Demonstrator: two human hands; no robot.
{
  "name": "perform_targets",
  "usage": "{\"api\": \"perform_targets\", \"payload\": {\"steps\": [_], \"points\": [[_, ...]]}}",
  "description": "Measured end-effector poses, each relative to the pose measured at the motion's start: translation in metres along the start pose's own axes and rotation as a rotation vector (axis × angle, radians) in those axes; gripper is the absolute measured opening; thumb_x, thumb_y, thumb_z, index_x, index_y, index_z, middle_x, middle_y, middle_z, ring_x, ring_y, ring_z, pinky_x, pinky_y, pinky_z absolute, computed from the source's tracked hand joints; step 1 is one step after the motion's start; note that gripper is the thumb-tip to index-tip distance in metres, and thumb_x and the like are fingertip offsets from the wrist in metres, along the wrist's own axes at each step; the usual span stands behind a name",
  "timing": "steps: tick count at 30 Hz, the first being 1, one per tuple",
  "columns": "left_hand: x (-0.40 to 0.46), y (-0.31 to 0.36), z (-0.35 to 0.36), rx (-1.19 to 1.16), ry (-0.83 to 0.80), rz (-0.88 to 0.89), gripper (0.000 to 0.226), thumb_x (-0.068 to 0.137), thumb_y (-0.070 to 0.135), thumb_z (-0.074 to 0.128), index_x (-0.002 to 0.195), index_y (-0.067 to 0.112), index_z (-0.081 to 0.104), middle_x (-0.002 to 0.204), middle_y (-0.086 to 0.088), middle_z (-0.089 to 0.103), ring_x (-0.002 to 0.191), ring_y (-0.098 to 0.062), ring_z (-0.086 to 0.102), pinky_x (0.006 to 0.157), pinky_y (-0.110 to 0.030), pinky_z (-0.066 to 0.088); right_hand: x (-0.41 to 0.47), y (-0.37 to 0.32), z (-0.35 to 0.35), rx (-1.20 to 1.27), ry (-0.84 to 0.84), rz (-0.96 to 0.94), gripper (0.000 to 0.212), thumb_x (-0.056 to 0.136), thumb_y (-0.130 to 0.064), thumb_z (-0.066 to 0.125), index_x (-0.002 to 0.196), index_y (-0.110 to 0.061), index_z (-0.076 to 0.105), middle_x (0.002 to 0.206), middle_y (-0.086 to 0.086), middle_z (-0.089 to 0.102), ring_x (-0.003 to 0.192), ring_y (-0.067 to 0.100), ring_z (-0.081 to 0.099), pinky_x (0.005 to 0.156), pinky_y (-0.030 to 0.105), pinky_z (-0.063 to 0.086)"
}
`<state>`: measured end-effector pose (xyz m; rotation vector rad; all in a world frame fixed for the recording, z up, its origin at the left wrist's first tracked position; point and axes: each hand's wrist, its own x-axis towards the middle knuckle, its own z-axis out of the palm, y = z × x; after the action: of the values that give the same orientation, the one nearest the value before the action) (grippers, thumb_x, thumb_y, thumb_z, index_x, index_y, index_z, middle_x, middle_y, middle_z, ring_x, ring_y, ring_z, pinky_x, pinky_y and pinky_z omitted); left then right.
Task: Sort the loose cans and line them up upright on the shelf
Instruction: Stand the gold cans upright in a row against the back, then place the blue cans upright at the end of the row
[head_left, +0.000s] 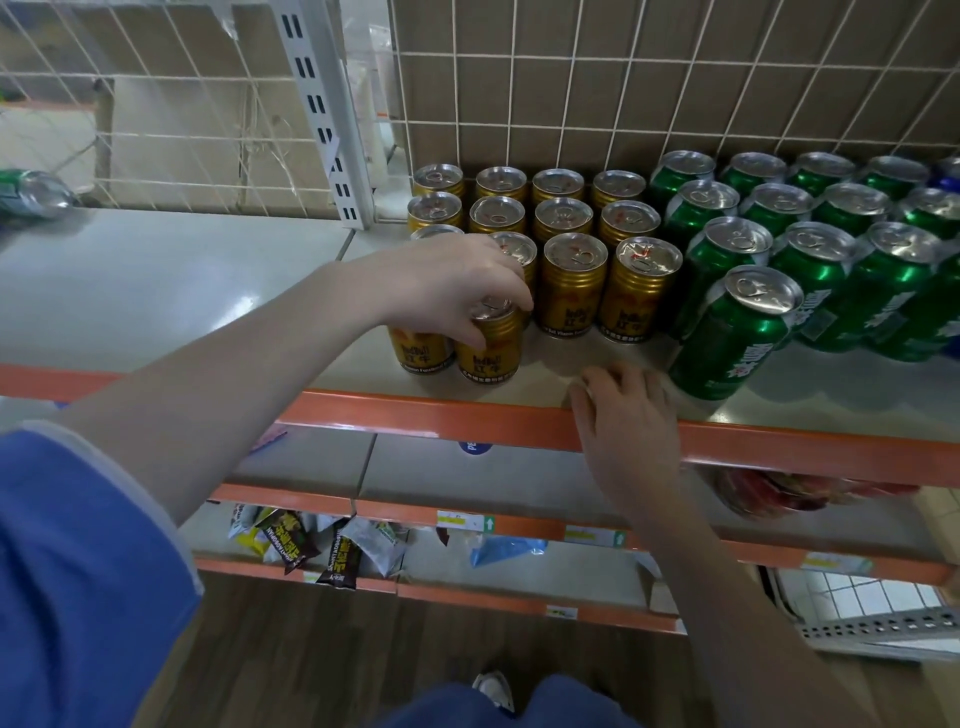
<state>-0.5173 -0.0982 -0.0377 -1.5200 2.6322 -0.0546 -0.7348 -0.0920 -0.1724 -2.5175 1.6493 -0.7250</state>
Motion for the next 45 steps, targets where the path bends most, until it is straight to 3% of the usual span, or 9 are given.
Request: {"api": "perform_targets", "payload": {"steps": [7,12,15,19,22,26,30,37,45], "points": [[-0.002,0.010,-0.001,0.031,-0.011,-0.080,0.062,0.083,0.026,0.068,0.140,0.024,0.045,0.137,0.001,0.049,0.125,-0.018,0.042,0.096,-0.030,0.040,0.000,-0.004,0.000,0.003,0.065,0.015,0.036,0.088,-0.031,0.037,0.088,-0.010,0.066,0.091,0.014,0.061,0.087,0.036,0.057,0.076,0.039,0.046],[-0.016,0.030,0.017,0.088,0.133,-0.196,0.070,0.079,0.018,0.068,0.143,0.017,0.040,0.145,-0.010,0.041,0.130,-0.027,0.040,0.102,-0.041,0.040,-0.003,0.000,-0.002,0.004,-0.051,-0.007,0.038,0.094,-0.035,0.032,0.102,-0.014,0.063,0.107,0.008,0.061,0.101,0.029,0.052,0.087,0.038,0.039],[-0.030,0.060,0.037,0.010,0.381,-0.427,0.064,0.078,0.017,0.071,0.137,0.011,0.047,0.143,-0.015,0.044,0.132,-0.032,0.040,0.105,-0.045,0.035,-0.010,-0.003,-0.012,0.071,0.026,-0.004,0.026,0.091,-0.027,0.057,0.109,-0.009,0.062,0.109,0.014,0.062,0.105,0.034,0.055,0.088,0.042,0.044],[-0.047,0.099,0.063,-0.034,0.656,-0.789,0.055,0.083,0.019,0.066,0.135,0.007,0.048,0.140,-0.015,0.047,0.133,-0.032,0.039,0.109,-0.047,0.031,-0.023,-0.006,-0.019,0.104,0.056,-0.037,0.034,0.089,-0.027,0.060,0.117,-0.007,0.059,0.117,0.016,0.060,0.112,0.034,0.054,0.093,0.045,0.045],[-0.065,0.120,0.080,-0.088,0.598,-1.016,0.058,0.088,0.026,0.061,0.139,0.008,0.042,0.147,-0.015,0.039,0.139,-0.032,0.029,0.113,-0.045,0.020,-0.035,-0.010,-0.018,0.116,0.076,-0.095,0.038,0.083,-0.024,0.068,0.114,-0.004,0.060,0.116,0.019,0.061,0.110,0.037,0.057,0.090,0.047,0.048],[-0.098,0.130,0.094,-0.126,0.448,-1.207,0.060,0.086,0.034,0.065,0.137,0.011,0.043,0.148,-0.018,0.036,0.139,-0.036,0.028,0.109,-0.050,0.020,-0.045,-0.037,-0.013,0.079,-0.015,-0.135,0.044,0.078,-0.028,0.072,0.113,-0.004,0.059,0.118,0.021,0.059,0.115,0.039,0.055,0.093,0.048,0.048],[-0.149,0.113,0.098,-0.158,0.354,-1.278,0.059,0.082,0.035,0.068,0.131,0.010,0.047,0.144,-0.020,0.038,0.134,-0.039,0.033,0.107,-0.053,0.030,-0.052,-0.088,-0.005,0.119,-0.106,-0.236,0.045,0.081,-0.030,0.069,0.118,-0.008,0.057,0.119,0.017,0.058,0.115,0.035,0.054,0.094,0.046,0.048],[-0.276,0.035,0.113,-0.221,0.510,-1.396,0.054,0.077,0.028,0.070,0.125,0.006,0.056,0.133,-0.023,0.050,0.123,-0.045,0.044,0.099,-0.057,0.039,-0.048,-0.236,0.035,0.144,-0.059,-0.332,0.043,0.079,-0.028,0.071,0.114,-0.008,0.059,0.112,0.018,0.061,0.107,0.039,0.058,0.090,0.048,0.048],[-0.467,-0.084,0.111,-0.212,0.498,-1.428,0.056,0.087,0.036,0.060,0.136,0.014,0.045,0.150,-0.015,0.032,0.141,-0.033,0.023,0.112,-0.045,0.020,-0.051,-0.446,0.096,0.212,-0.080,-0.271,0.044,0.083,-0.024,0.068,0.122,-0.006,0.056,0.126,0.025,0.053,0.118,0.045,0.050,0.094,0.053,0.042]]}}
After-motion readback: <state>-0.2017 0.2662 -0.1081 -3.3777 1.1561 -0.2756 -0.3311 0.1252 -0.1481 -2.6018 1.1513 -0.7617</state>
